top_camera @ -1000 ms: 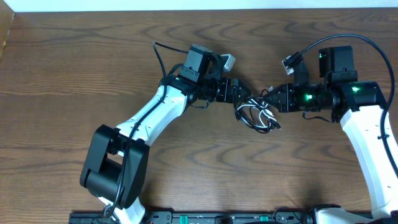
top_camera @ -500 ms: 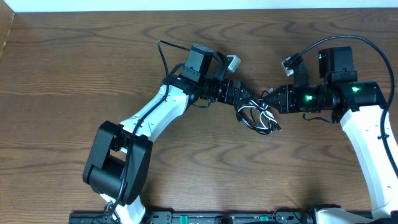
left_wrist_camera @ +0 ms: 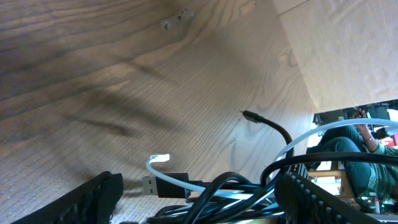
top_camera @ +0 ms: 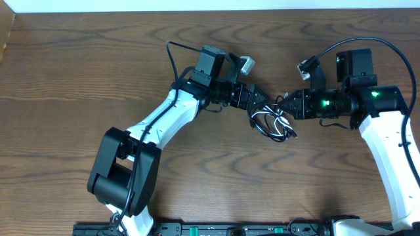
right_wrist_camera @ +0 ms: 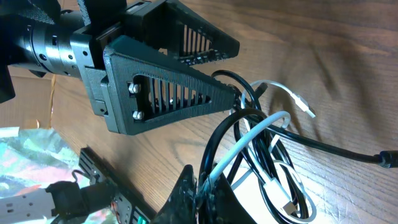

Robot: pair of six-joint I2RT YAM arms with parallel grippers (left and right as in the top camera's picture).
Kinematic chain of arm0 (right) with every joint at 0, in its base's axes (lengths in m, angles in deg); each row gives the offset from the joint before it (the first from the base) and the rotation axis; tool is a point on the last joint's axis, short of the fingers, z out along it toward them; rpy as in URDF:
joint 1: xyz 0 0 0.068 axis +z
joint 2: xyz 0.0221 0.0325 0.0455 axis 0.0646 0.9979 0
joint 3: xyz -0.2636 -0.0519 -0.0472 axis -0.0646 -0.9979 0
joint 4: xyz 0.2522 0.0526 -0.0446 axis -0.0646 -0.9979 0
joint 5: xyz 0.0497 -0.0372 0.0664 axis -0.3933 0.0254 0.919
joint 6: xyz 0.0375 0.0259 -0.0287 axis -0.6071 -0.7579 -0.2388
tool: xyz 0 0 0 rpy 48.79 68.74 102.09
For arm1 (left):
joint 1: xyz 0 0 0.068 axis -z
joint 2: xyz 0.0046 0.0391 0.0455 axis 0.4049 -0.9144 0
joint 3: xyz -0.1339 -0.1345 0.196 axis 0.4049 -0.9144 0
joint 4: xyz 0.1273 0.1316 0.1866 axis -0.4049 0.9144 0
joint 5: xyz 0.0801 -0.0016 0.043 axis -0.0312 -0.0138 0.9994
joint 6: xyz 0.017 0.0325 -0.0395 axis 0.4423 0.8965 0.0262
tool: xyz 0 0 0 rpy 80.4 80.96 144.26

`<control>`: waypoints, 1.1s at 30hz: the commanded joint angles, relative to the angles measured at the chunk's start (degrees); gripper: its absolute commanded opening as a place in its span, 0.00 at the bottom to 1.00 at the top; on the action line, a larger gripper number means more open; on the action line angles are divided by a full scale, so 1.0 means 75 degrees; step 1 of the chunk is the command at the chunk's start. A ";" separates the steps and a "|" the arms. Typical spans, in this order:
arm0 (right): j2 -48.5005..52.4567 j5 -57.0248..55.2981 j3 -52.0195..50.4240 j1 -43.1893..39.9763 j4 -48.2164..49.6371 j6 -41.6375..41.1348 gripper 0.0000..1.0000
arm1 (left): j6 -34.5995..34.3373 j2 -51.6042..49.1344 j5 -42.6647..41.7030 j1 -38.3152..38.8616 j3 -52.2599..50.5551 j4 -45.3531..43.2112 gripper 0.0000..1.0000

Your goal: Untangle cables

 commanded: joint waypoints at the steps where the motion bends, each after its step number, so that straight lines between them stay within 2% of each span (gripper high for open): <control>1: -0.0023 0.0224 0.0105 0.0038 0.0023 -0.0009 0.02 | 0.0192 -0.0102 -0.0146 0.0029 0.0058 -0.0079 0.83; 11: -0.0023 0.0227 0.0105 0.0041 0.0015 -0.0119 0.02 | 0.0560 -0.0102 -0.0146 0.0032 0.0058 -0.0437 0.83; 20: -0.0023 0.0227 0.0105 0.0038 0.0017 -0.0184 0.04 | 0.1492 -0.0265 -0.0149 0.0009 0.0055 0.0082 0.81; 25: -0.0023 0.0224 0.0105 0.0038 0.0015 -0.0181 0.04 | 0.1539 -0.0778 -0.0321 0.0020 0.0055 0.0117 0.80; 27: -0.0023 0.0227 0.0105 0.0038 0.0012 -0.0181 0.05 | 0.1533 -0.1110 -0.0994 0.0023 0.0055 -0.0105 0.75; 29: -0.0023 0.0227 0.0105 0.0038 -0.0003 -0.0181 0.05 | 0.1530 -0.1320 -0.1358 0.0023 0.0055 -0.0332 0.66; 30: -0.0023 0.0227 0.0105 0.0038 -0.0006 -0.0181 0.04 | 0.1495 -0.1381 -0.1399 0.0032 0.0055 -0.0417 0.60; 33: -0.0023 0.0227 0.0105 0.0041 -0.0009 -0.0181 0.04 | 0.1431 -0.1486 -0.1399 0.0047 0.0055 -0.0615 0.51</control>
